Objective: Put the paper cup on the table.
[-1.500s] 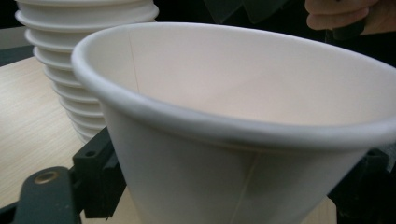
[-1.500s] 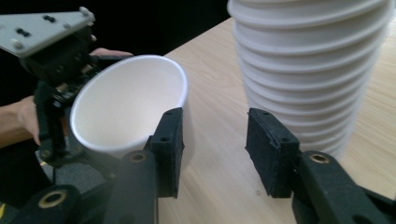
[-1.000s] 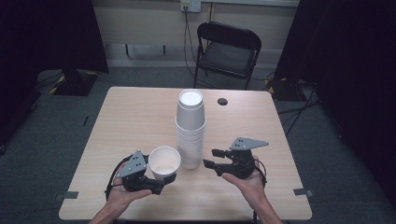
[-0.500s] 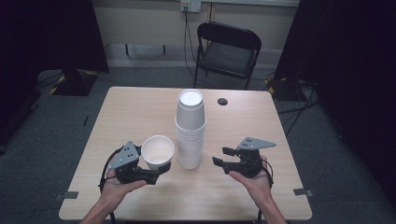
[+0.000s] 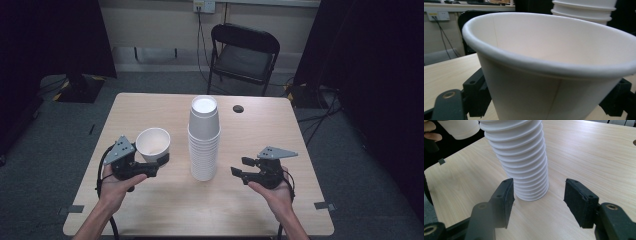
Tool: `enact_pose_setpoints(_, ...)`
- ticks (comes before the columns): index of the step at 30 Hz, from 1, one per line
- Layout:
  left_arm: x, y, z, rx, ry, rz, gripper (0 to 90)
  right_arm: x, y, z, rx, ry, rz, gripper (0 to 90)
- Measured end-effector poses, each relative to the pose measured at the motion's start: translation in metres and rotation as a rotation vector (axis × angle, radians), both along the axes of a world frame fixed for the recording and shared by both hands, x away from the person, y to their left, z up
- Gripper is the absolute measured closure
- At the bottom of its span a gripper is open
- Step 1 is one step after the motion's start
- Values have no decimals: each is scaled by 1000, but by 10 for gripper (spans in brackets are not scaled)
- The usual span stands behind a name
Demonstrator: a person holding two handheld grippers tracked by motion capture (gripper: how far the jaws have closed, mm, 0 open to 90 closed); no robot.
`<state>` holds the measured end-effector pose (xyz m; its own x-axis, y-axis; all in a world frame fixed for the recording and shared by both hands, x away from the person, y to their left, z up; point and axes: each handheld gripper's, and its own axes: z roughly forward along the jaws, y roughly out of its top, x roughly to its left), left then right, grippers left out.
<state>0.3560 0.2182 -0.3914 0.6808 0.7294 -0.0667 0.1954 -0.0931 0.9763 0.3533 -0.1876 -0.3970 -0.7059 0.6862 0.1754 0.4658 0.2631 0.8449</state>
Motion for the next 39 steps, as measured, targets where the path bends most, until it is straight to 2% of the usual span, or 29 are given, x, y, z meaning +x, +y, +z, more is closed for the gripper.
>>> enact_pose_setpoints(3, 8, 2, -1, 2, -13, 27, 153, 1, -2, -1, 2, 7, -6, 410)
enact_pose_setpoints(5, 17, 3, -4, 0, -1, 49, 152, 1, -2, -2, 0, 9, -7, 409)
enact_pose_setpoints(7, 24, 4, -7, 18, 13, 74, 152, 2, -2, -3, -2, 13, -3, 409)
enact_pose_setpoints(9, 31, 5, -10, 13, 28, 78, 152, 1, -2, -4, -3, 18, -3, 409)
enact_pose_setpoints(12, 38, 4, -14, 38, 25, 90, 152, 2, -2, -5, -5, 19, -3, 408)
enact_pose_setpoints(17, 49, 7, -23, 46, 65, 122, 152, 3, -5, -7, -5, 29, -8, 407)
enact_pose_setpoints(22, 61, 15, -42, 67, 112, 157, 153, 5, -6, -10, -6, 40, -9, 407)
enact_pose_setpoints(23, 64, 16, -45, 57, 120, 161, 153, 6, -7, -11, -4, 41, -9, 407)
enact_pose_setpoints(29, 75, 16, -61, 91, 156, 163, 152, 6, -6, -13, -8, 47, -3, 405)
enact_pose_setpoints(31, 78, 14, -64, 81, 163, 161, 152, 6, -5, -13, -8, 46, -2, 405)
enact_pose_setpoints(35, 85, 9, -71, 98, 173, 167, 152, 7, -5, -15, -13, 51, -5, 405)
enact_pose_setpoints(39, 91, 6, -77, 104, 201, 166, 152, 7, -6, -15, -14, 51, -10, 401)
